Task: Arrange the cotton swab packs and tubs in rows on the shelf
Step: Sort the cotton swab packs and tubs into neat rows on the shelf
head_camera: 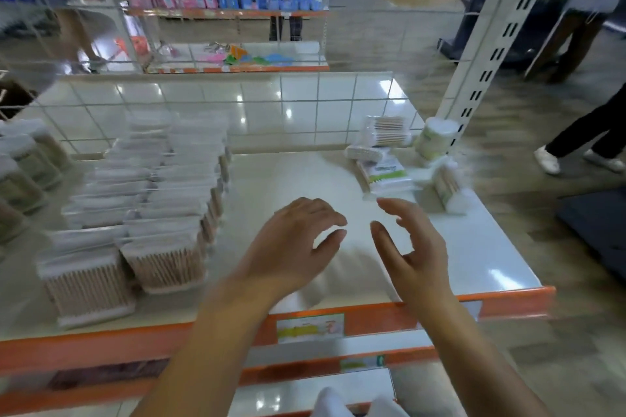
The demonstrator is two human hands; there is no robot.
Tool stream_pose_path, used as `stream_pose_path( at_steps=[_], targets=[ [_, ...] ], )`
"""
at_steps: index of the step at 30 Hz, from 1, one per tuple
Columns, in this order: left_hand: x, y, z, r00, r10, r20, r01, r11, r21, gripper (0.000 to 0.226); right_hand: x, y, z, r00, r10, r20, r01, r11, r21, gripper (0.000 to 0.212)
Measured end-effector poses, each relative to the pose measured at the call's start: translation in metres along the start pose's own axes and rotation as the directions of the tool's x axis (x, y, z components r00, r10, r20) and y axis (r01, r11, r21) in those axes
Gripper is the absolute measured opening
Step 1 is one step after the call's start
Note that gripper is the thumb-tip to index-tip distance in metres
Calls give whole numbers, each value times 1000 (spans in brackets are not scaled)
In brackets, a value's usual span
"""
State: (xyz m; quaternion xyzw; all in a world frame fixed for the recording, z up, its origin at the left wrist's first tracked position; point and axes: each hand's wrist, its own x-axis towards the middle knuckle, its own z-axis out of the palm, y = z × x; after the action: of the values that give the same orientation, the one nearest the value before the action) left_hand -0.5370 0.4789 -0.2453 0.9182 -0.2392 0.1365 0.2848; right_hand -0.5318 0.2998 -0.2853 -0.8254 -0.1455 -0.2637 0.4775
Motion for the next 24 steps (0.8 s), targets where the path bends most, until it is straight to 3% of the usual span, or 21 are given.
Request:
stream_pose_path(
  at_steps=[4, 8, 12, 14, 19, 24],
  targets=[
    [17, 6, 25, 999, -25, 24, 26, 997, -69, 33, 22, 21, -24, 982, -9, -190, -14, 993, -120, 29],
    [38, 10, 46, 998, -67, 8, 67, 987, -149, 13, 59, 46, -41, 943, 105, -316, -156, 978, -140, 27],
    [62, 11, 60, 988, -150, -46, 136, 965, -225, 14, 88, 62, -41, 881, 387, -271, -451, 861, -234, 49],
    [67, 8, 68, 979, -200, -43, 184, 952, -246, 14, 91, 69, -37, 836, 507, -209, -548, 771, -325, 46],
    [60, -15, 84, 945, -321, -66, 299, 926, -233, 15, 85, 78, -33, 829, 522, -198, -559, 765, -320, 45],
    [60, -19, 86, 945, -315, -86, 293, 935, -201, 15, 80, 85, -34, 868, 449, -214, -497, 769, -403, 55]
  ],
)
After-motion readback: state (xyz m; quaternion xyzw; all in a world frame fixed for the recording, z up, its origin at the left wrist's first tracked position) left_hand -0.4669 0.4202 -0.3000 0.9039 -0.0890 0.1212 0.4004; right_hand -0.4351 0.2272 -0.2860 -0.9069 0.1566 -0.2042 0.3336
